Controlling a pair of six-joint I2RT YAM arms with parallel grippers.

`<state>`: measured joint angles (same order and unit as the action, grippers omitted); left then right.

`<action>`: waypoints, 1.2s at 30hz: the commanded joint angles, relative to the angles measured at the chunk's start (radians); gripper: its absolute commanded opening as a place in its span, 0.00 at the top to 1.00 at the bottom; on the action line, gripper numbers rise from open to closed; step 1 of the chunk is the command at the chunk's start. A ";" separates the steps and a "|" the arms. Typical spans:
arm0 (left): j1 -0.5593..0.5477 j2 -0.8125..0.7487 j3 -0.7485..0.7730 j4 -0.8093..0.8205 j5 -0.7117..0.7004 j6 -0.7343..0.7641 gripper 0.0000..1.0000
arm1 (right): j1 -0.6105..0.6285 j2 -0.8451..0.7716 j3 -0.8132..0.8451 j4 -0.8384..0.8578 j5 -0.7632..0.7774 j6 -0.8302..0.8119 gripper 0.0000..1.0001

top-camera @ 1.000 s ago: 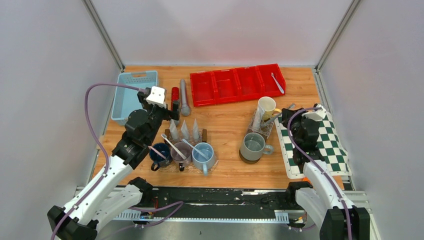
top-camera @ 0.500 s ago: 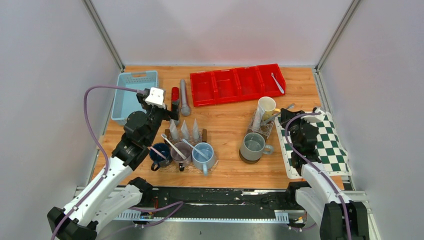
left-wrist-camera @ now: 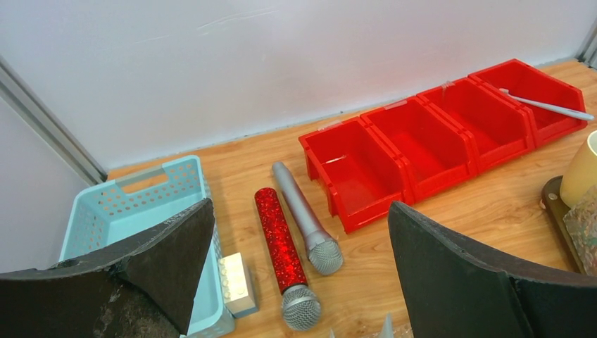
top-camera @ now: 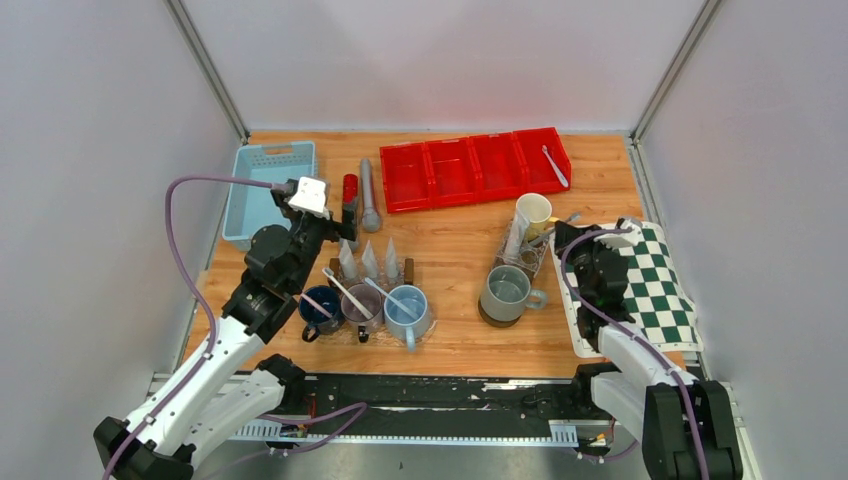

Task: Prepare toiletry sets of a toothbrush and toothpaste on the tray
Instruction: Place the toothbrush in the toothpaste holder.

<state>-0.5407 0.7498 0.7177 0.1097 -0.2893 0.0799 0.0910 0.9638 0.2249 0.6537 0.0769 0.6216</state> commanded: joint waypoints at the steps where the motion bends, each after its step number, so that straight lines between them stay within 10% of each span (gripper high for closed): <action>1: 0.004 -0.021 -0.008 0.055 0.009 0.026 0.00 | 0.019 0.009 -0.023 0.114 0.003 -0.020 0.95; 22: 0.006 -0.036 -0.011 0.059 0.013 0.028 0.00 | 0.030 -0.257 0.018 -0.184 0.148 -0.051 0.33; 36: 0.004 -0.024 0.002 0.037 0.029 0.011 0.00 | 0.023 -0.217 0.493 -0.542 0.255 -0.317 0.21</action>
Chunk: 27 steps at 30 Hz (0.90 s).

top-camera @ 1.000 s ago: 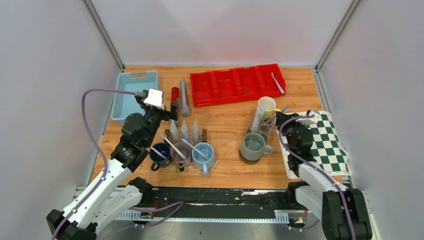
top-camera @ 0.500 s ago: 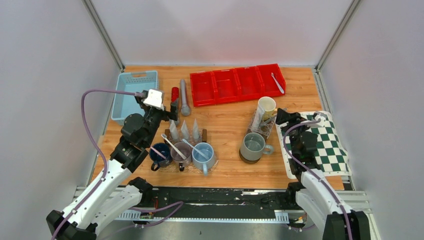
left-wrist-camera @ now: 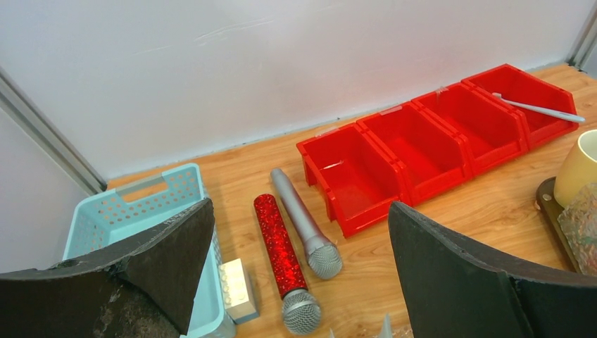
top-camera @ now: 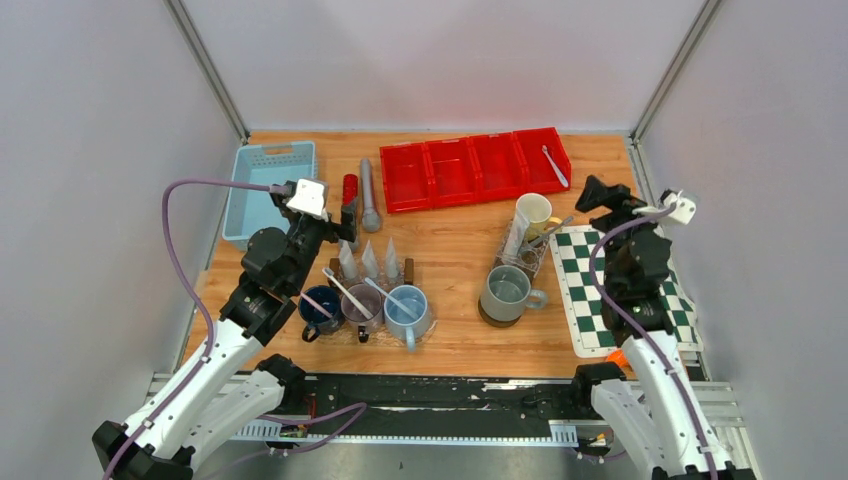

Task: Prepare toiletry sets of a toothbrush and toothpaste on the tray
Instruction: Place the toothbrush in the toothpaste holder, then pick up the toothbrush from the storage box.

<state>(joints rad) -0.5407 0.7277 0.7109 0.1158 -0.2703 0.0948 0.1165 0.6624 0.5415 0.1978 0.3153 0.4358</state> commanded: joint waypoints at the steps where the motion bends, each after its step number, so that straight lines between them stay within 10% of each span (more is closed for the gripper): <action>1: 0.005 -0.001 0.010 0.028 0.010 -0.004 0.00 | -0.006 0.127 0.232 -0.118 0.003 -0.150 0.21; 27: 0.005 0.011 -0.002 0.033 -0.029 0.029 0.00 | -0.172 1.214 1.254 -0.675 -0.439 -0.475 0.53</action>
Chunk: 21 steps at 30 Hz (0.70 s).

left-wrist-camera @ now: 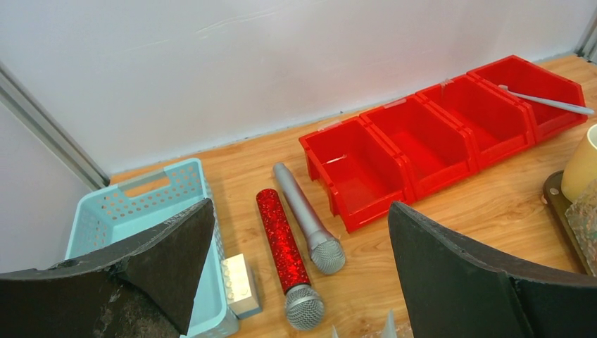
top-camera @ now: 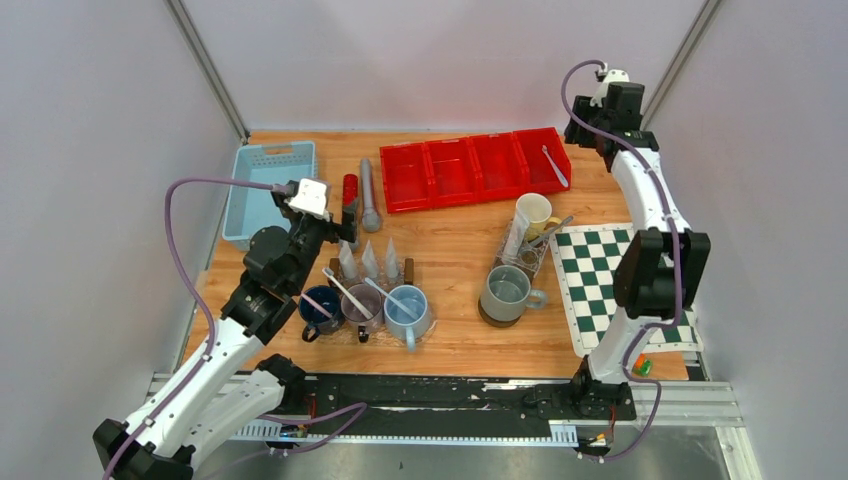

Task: Prepare toiletry sets of a toothbrush and toothpaste on the tray
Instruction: Pick up the toothbrush from the storage box.

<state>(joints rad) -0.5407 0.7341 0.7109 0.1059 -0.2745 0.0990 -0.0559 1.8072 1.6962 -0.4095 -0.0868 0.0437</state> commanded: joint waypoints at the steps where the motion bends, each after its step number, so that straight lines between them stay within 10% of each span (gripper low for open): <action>1: 0.005 0.005 -0.004 0.046 -0.026 0.028 0.00 | 0.002 0.095 0.118 -0.078 -0.041 -0.091 0.54; 21: 0.004 0.032 -0.016 0.064 -0.035 0.057 0.00 | 0.051 0.450 0.313 -0.119 0.054 -0.232 0.66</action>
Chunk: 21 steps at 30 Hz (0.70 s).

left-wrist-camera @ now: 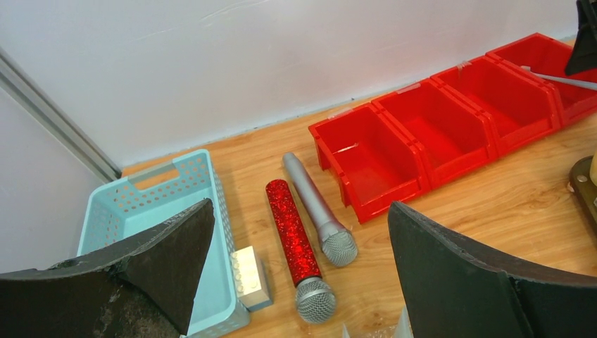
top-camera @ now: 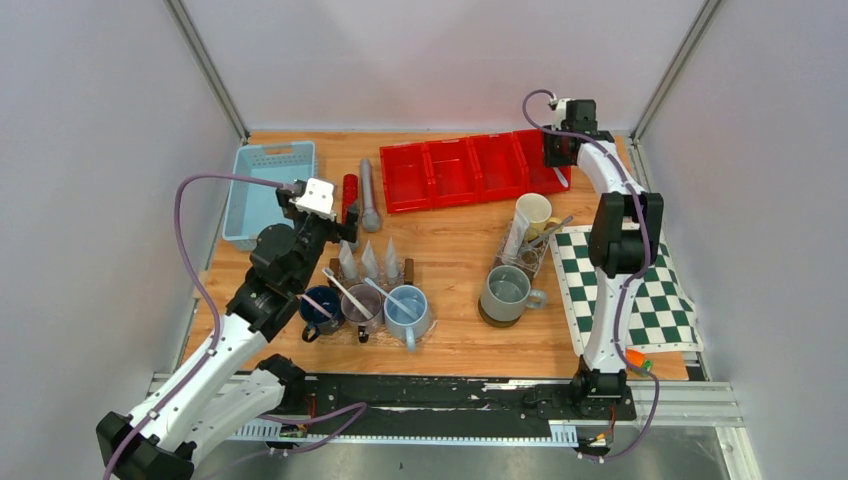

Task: Prepare toiletry sets of a toothbrush and toothpaste on the tray
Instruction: Pick up the toothbrush from the storage box.

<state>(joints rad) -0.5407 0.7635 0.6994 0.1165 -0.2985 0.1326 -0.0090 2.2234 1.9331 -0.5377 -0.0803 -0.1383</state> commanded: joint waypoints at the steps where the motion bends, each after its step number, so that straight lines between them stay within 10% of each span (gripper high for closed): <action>1: 0.005 0.003 -0.003 0.054 -0.012 0.024 0.00 | 0.003 0.049 0.088 0.011 0.068 -0.055 0.66; 21: 0.004 0.016 -0.009 0.061 -0.008 0.026 0.00 | 0.057 0.188 0.100 0.044 0.129 -0.124 0.71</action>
<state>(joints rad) -0.5407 0.7765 0.6979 0.1246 -0.2981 0.1413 0.0372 2.3867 2.0129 -0.4976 0.0902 -0.2432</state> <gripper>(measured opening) 0.998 0.312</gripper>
